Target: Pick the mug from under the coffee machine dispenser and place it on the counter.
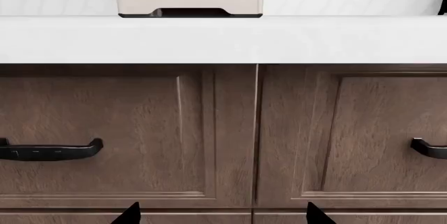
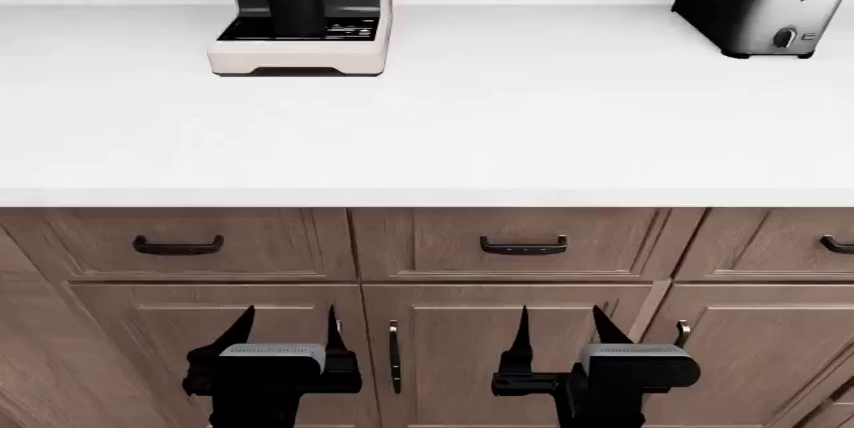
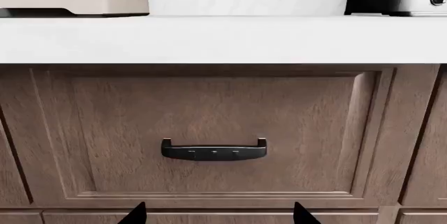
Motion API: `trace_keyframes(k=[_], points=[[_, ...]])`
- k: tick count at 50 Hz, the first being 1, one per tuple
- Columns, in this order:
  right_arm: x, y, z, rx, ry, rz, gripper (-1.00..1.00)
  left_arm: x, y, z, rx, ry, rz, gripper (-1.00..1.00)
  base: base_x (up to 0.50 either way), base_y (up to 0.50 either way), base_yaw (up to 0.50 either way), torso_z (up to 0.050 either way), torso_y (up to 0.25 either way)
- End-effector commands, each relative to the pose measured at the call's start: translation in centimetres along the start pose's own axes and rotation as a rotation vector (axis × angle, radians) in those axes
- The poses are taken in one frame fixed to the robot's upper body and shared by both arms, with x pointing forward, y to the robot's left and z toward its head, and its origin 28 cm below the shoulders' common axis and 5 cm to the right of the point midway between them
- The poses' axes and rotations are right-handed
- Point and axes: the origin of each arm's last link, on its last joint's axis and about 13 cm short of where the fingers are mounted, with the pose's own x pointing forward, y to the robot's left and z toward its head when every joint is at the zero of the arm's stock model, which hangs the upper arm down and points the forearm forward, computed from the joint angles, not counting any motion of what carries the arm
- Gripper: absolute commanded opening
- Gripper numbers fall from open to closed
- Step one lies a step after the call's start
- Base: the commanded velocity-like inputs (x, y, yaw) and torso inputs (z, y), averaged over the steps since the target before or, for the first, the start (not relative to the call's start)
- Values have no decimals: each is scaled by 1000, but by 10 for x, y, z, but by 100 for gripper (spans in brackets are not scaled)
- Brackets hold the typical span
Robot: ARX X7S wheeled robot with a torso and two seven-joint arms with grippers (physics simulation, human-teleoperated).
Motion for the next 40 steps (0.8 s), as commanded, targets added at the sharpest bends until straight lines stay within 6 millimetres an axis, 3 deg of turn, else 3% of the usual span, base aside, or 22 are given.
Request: trace_keyframes(k=[1,11,40], points=[[0,0,0,-1,1,-1,100,0,0,0,1,0,0,100,0,0,0,0,0],[2,-1,-1,4,0,-14,100,1,0,-1,6,7,1,100,0,22,0,0,0],[2,-1,0,14,-10,-12,100,1,0,-1,4,11,1,100,0,500,0,0,0]])
